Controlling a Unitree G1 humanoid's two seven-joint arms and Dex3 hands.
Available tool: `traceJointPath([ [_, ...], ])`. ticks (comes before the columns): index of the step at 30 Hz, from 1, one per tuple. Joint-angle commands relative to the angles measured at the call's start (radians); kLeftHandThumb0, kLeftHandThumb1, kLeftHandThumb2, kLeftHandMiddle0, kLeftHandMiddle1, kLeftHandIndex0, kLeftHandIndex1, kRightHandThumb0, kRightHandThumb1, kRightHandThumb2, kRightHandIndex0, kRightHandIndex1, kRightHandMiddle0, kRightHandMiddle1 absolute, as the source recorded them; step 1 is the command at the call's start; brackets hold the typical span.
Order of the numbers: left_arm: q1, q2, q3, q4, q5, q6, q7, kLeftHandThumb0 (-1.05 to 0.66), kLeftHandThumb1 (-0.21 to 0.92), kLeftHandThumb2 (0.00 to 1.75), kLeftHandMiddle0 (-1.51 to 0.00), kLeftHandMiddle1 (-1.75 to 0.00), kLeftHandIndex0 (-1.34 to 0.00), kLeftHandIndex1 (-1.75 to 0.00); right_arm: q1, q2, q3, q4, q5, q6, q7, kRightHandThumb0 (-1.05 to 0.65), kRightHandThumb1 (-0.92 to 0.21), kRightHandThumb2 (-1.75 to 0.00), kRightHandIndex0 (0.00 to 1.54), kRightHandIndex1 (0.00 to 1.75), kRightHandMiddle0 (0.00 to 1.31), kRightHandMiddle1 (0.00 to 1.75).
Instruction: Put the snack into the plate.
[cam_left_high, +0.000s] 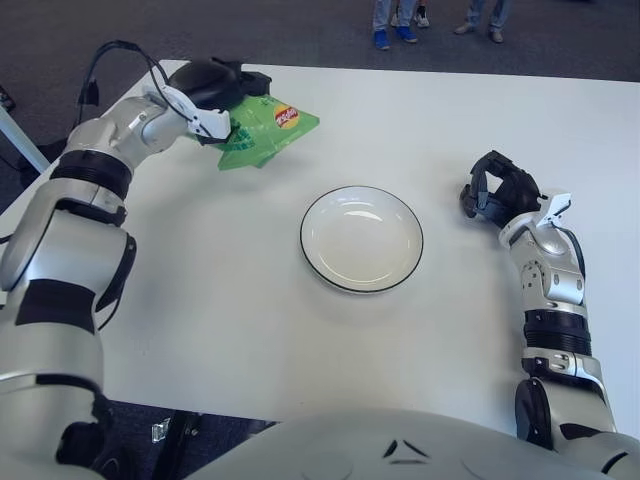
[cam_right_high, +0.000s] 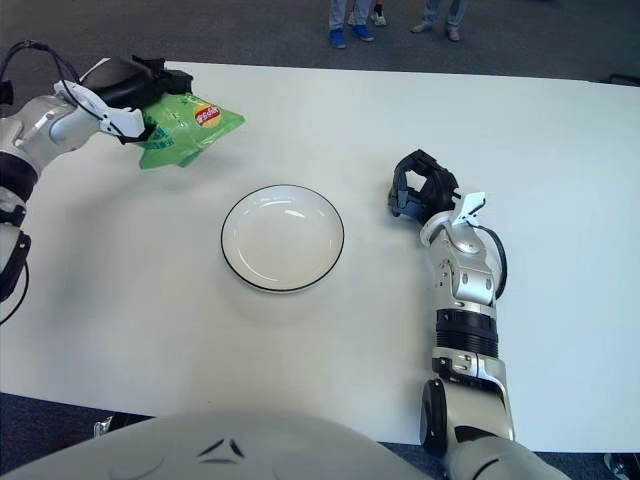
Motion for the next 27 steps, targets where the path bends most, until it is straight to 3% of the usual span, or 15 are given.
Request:
traceJointPath([
  [1, -0.021, -0.007, 0.013, -0.022, 0.015, 0.002, 0.043, 0.54, 0.13, 1.54, -0.76, -1.75, -0.97, -1.75, 0.041, 0.011, 0.002, 0.057, 0.007, 0.037, -0.001, -0.48, -0.34, -1.29, 1.31, 1.75, 0.59, 1.75],
  [10, -0.024, -0.041, 0.017, -0.046, 0.022, -0.036, 0.105, 0.56, 0.1, 1.58, -0.79, -1.75, -1.0, -1.75, 0.041, 0.01, 0.001, 0.064, 0.01, 0.029, 0.005, -0.48, -0.35, -1.29, 1.31, 1.75, 0.59, 1.75],
  [27, -0.074, -0.125, 0.04, -0.059, -0.021, -0.119, 0.069, 0.59, 0.05, 1.64, -0.83, -1.75, -1.06, -1.75, 0.04, 0.011, 0.006, 0.062, 0.01, 0.031, -0.004, -0.48, -0.35, -1.29, 1.3, 1.75, 0.59, 1.75],
])
